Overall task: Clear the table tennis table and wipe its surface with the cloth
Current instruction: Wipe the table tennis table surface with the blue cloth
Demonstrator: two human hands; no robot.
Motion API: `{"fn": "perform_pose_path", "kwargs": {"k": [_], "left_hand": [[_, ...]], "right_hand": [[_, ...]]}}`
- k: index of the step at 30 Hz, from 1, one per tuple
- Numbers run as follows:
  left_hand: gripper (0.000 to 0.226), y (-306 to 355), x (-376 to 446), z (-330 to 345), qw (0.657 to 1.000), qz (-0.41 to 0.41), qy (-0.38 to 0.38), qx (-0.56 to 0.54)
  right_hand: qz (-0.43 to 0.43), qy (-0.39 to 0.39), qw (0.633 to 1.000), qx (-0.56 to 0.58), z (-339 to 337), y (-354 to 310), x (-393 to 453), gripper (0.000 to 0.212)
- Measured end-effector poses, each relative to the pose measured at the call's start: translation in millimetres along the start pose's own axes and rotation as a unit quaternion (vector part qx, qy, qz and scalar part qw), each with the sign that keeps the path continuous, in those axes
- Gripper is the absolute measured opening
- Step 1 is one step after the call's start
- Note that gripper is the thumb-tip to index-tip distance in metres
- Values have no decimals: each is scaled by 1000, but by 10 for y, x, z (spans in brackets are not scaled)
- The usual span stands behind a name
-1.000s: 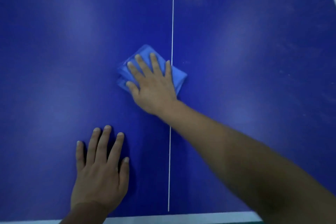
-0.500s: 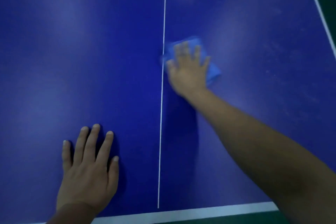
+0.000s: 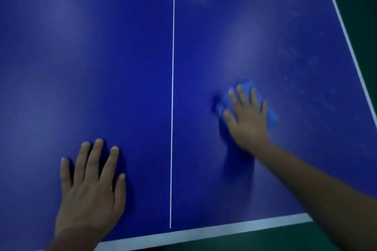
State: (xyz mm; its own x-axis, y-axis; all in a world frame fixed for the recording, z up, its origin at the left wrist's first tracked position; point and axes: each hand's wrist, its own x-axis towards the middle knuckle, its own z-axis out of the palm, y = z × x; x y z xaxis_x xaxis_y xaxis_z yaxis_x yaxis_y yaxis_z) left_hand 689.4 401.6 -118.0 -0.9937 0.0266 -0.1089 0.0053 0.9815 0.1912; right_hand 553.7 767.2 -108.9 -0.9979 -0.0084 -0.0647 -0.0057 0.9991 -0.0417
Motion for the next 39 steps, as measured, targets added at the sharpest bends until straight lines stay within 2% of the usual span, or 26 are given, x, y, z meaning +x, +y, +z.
{"fn": "perform_pose_path", "kwargs": {"k": [2, 4, 6, 9, 10, 12, 15, 18, 21, 23, 24, 27, 29, 30, 31, 32, 34, 35, 36, 37, 39], "left_hand": [[64, 7, 7, -9, 1000, 0, 2, 0], [64, 15, 9, -17, 1000, 3, 3, -2], [64, 18, 5, -28, 1000, 5, -1, 4], [63, 15, 14, -29, 1000, 6, -3, 12], [63, 17, 17, -27, 1000, 4, -4, 13], [63, 26, 10, -25, 1000, 2, -5, 13], [63, 30, 4, -24, 1000, 1, -3, 8], [65, 20, 9, -26, 1000, -2, -4, -4], [66, 34, 9, -38, 1000, -5, -6, -16], [66, 41, 10, -45, 1000, -4, -6, -23], [66, 45, 7, -43, 1000, -4, -7, -25], [66, 59, 8, -26, 1000, -2, -5, -26], [65, 64, 8, -18, 1000, -1, -6, -26], [65, 68, 8, -15, 1000, -1, -3, -25], [65, 73, 6, -12, 1000, 1, 0, -25], [65, 77, 1, -11, 1000, 3, 2, -25], [64, 79, -1, -10, 1000, 3, 6, -23], [64, 77, -1, -13, 1000, 3, 6, -21], [63, 75, -12, -19, 1000, 6, 6, -20], [63, 74, -19, -25, 1000, 10, 7, -23], [61, 79, -24, -31, 999, 30, 16, -32]], "right_hand": [[-121, -15, 993, -1, 41, -100, -779, 59], [-184, -33, 982, 4, 31, -7, -971, 56], [-132, -25, 991, -8, 12, 84, -590, 60], [45, -20, 999, 21, -61, 54, 250, 63], [75, -22, 996, 33, -74, -5, 480, 62], [75, -25, 996, 30, -84, -276, 735, 60], [-39, -11, 999, 6, 25, -798, 475, 61], [-181, 12, 983, 14, 138, -1159, -670, 58], [-244, -22, 969, 18, 173, -1029, -1845, 54], [-217, -34, 976, 3, 159, -675, -2044, 53], [-177, -41, 983, -16, 160, -482, -2014, 54], [30, -44, 999, -12, 104, -38, -1655, 62], [221, -23, 974, 43, 70, -20, -1367, 63], [285, -16, 956, 60, 70, -145, -1244, 62], [306, -12, 950, 59, 81, -351, -1173, 61], [276, -1, 960, 45, 110, -595, -1176, 61], [100, 2, 995, 26, 177, -1049, -1407, 59], [15, -15, 1000, 14, 205, -1120, -1590, 59], [-29, -24, 999, 4, 217, -1038, -1737, 58], [-26, -28, 999, 3, 223, -822, -1824, 58], [75, -28, 997, -3, 171, -276, -1914, 63]]}}
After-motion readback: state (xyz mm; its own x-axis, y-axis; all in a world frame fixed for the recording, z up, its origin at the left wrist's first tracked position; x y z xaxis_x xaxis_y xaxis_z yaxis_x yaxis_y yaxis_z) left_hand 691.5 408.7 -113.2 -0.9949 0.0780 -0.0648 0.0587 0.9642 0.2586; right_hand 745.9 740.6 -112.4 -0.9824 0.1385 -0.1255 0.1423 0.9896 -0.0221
